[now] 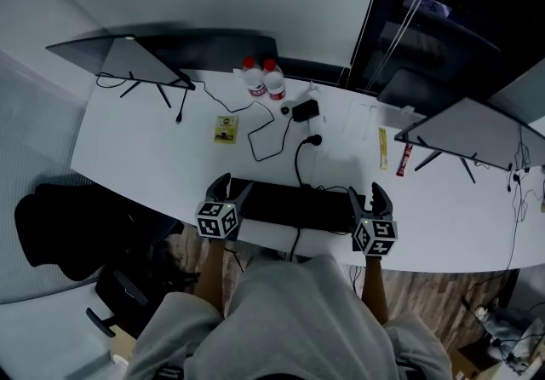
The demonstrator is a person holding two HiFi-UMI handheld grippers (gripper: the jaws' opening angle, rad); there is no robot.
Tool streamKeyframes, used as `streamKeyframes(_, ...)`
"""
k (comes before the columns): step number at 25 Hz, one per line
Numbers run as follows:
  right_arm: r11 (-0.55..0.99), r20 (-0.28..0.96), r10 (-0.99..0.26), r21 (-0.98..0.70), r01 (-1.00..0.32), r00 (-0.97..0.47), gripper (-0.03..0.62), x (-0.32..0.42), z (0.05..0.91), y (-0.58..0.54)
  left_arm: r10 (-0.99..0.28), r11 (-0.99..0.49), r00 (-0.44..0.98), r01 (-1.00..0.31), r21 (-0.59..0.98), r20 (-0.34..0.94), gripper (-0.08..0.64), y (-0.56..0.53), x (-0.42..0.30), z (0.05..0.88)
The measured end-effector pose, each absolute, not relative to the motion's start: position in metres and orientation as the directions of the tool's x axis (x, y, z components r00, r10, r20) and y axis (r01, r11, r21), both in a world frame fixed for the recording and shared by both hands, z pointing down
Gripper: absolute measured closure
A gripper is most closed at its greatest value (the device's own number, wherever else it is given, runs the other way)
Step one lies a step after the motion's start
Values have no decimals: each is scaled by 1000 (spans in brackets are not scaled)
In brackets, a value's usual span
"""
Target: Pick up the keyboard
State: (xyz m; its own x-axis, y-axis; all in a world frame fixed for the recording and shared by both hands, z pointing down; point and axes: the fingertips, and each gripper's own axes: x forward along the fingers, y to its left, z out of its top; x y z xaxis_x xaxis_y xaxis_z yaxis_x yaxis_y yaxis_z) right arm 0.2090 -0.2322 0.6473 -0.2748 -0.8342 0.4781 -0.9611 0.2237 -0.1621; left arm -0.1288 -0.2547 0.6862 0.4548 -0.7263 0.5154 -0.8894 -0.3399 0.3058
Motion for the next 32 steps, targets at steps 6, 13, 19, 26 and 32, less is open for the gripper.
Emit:
streamKeyframes(6, 195, 517, -821, -148, -970, -243, 304, 192, 657, -224, -680, -328, 475, -879, 347, 559, 254, -249, -151, 716)
streamKeyframes(13, 183, 530, -818, -126, -975, -222, 304, 182, 655, -227, -626, -318, 504, -861, 396, 594, 238, -246, -155, 745)
streamKeyframes(19, 168, 547, -812, -117, -979, -205, 304, 184, 659, -226, -587, -307, 530, -845, 438, 612, 227, -244, -153, 762)
streamKeyframes(26, 154, 556, -809, -110, -982, -189, 304, 190, 661, -225, -542, -309, 555, -830, 464, 631, 222, -237, -141, 774)
streamKeyframes(32, 137, 564, -806, -118, -983, -180, 304, 198, 666, -220, -548, -310, 550, -834, 457, 630, 221, -236, -138, 775)
